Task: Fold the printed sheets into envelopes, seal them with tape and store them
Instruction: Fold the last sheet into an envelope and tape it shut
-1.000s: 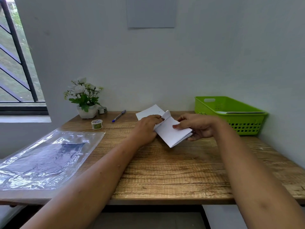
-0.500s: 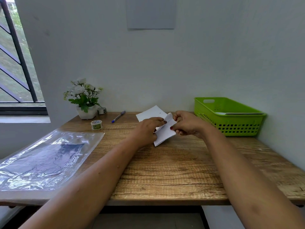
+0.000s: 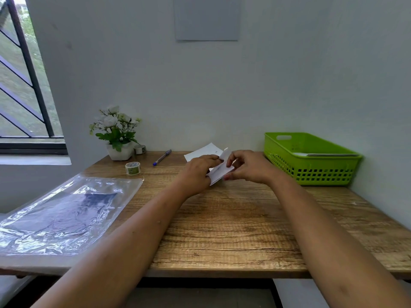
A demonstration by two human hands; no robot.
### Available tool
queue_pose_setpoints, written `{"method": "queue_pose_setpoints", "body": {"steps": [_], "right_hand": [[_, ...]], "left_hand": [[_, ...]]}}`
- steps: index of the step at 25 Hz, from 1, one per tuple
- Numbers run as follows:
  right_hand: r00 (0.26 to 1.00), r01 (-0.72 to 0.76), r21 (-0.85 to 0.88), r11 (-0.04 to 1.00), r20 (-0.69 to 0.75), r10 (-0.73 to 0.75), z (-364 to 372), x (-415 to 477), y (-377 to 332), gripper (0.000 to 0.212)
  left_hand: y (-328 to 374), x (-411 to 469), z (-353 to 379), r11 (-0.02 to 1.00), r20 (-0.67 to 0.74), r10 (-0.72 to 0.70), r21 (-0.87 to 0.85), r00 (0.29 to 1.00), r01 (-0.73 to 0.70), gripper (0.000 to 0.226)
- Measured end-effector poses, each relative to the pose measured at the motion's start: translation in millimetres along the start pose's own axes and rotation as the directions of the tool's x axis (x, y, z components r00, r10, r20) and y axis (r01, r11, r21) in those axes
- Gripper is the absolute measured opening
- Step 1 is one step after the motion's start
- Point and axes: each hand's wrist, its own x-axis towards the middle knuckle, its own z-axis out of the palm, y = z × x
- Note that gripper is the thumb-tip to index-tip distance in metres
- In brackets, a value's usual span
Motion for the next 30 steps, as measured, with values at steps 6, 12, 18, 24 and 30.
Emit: {"method": "queue_pose_setpoints", "body": {"steps": [6, 12, 18, 24, 30], "right_hand": [[0.987, 0.067, -0.128, 0.989, -0.136, -0.085, 6.9, 0.0, -2.5, 0.016], [0.908, -0.049, -0.254, 0.966, -0.414, -0.063, 11.2, -0.1, -3.5, 0.065], [0.933, -0.162, -0.311, 0.936, -0.358, 0.043, 16.9, 4.8, 9.1, 0.071], [0.956, -0.172, -0.171, 0.97, -0.265, 0.123, 13.7, 6.4, 10.4, 0.049], [0.956, -0.256, 0.128, 0.958, 0.183, 0.231, -3.4, -2.3, 10.8, 0.034]], "left_hand": [[1.4, -3.0, -1.5, 0.995, -0.03, 0.037, -0.094, 0.999, -0.04, 0.058], [12.0, -2.8, -3.3, 0.982, -0.049, 0.181, -0.044, 0.982, -0.183, 0.05], [21.8, -1.4, 1.7, 0.952, -0.016, 0.307, -0.009, 0.952, -0.307, 0.045], [20.0, 0.8, 2.5, 0.957, 0.035, 0.291, -0.01, 0.956, -0.291, 0.051], [6.3, -0.4, 2.9, 0.992, 0.167, 0.109, -0.075, 0.98, -0.098, 0.075]]}}
